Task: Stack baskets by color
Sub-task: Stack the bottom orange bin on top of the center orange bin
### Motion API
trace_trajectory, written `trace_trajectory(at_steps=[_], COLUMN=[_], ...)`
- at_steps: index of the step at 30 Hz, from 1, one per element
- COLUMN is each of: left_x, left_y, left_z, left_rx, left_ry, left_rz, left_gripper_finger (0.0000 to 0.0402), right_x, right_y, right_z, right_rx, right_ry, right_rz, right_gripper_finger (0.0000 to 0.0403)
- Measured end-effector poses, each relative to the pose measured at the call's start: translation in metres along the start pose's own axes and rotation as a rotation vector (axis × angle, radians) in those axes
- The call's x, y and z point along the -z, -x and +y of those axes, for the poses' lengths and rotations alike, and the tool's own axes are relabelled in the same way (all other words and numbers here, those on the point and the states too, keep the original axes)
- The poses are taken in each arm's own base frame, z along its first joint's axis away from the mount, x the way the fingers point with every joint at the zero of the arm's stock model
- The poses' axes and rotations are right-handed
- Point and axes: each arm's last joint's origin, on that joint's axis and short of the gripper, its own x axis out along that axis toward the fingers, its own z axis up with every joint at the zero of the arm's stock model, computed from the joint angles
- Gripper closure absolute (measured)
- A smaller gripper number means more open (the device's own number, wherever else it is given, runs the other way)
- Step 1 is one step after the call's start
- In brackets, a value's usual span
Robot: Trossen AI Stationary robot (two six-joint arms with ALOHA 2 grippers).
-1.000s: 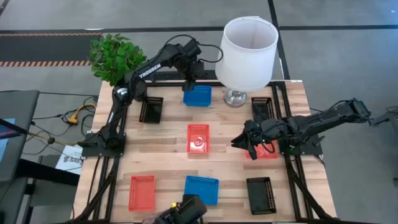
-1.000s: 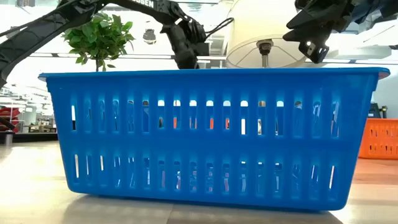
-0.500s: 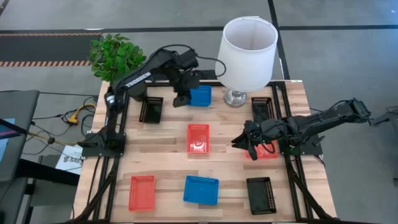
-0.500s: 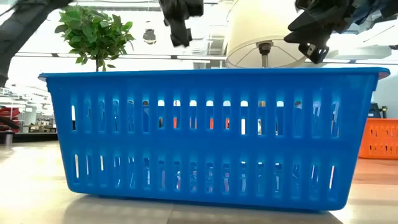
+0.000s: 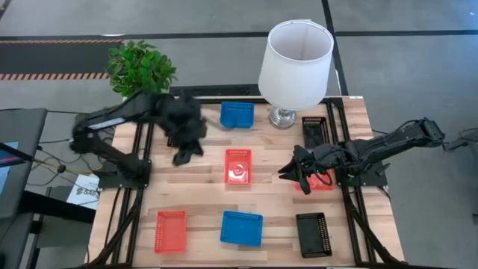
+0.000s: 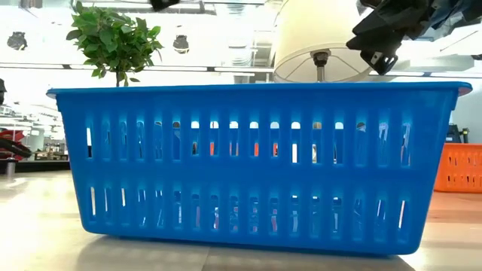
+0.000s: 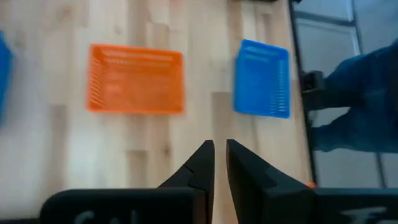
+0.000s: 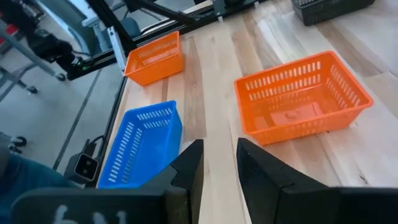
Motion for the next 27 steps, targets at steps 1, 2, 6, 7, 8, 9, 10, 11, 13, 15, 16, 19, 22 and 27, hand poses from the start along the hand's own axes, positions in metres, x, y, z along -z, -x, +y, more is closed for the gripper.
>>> trace_trajectory(at_steps=[1, 2, 6, 7, 8, 9, 10, 11, 13, 15, 16, 19, 22, 27], left_x=[0.009, 0.018, 0.05, 0.058, 0.064, 0.071, 0.077, 0.083, 0.093, 0.103, 0.107, 0.117, 0.122, 0.124], left_y=[-0.003, -0.005, -0.018, -0.022, -0.027, -0.032, -0.037, -0.043, -0.055, -0.068, -0.075, -0.094, -0.109, -0.124], left_z=[-0.005, -0.011, -0.026, -0.029, -0.031, -0.034, -0.036, -0.038, -0.041, -0.043, -0.043, -0.042, -0.039, -0.033], left_rx=[0.009, 0.012, 0.03, 0.033, 0.034, 0.037, 0.04, 0.047, 0.059, 0.077, 0.086, 0.079, 0.049, 0.005], left_ry=[0.015, 0.031, 0.091, 0.103, 0.116, 0.126, 0.133, 0.138, 0.163, 0.208, 0.219, 0.234, 0.223, 0.136], left_rz=[-0.01, -0.022, -0.043, -0.042, -0.043, -0.045, -0.046, -0.043, -0.039, -0.031, -0.028, -0.007, -0.02, -0.012], left_gripper_finger=[0.0379, 0.0381, 0.0386, 0.0386, 0.0387, 0.0387, 0.0387, 0.0387, 0.0387, 0.0387, 0.0387, 0.038, 0.036, 0.0297], right_x=[0.0, 0.0, -0.006, -0.01, -0.013, -0.017, -0.019, -0.023, -0.032, -0.036, -0.036, -0.039, -0.037, -0.029], right_y=[0.0, 0.0, 0.003, 0.003, 0.003, 0.002, 0.002, 0.001, -0.001, -0.005, -0.006, -0.009, -0.01, -0.004], right_z=[0.001, 0.001, 0.004, 0.006, 0.007, 0.008, 0.008, 0.009, 0.012, 0.011, 0.011, 0.012, 0.011, 0.008], right_rx=[-0.003, -0.004, -0.001, 0.0, 0.008, 0.02, 0.031, 0.04, 0.055, 0.082, 0.097, 0.129, 0.168, 0.258], right_ry=[0.008, 0.012, 0.048, 0.07, 0.092, 0.116, 0.135, 0.152, 0.179, 0.191, 0.191, 0.187, 0.183, 0.052], right_rz=[0.0, 0.001, 0.01, 0.012, 0.015, 0.022, 0.038, 0.047, 0.063, 0.119, 0.15, 0.239, 0.345, 0.514], right_gripper_finger=[0.0286, 0.0286, 0.0286, 0.0286, 0.0286, 0.0286, 0.0286, 0.0286, 0.0286, 0.0281, 0.0276, 0.0246, 0.0203, 0.0142])
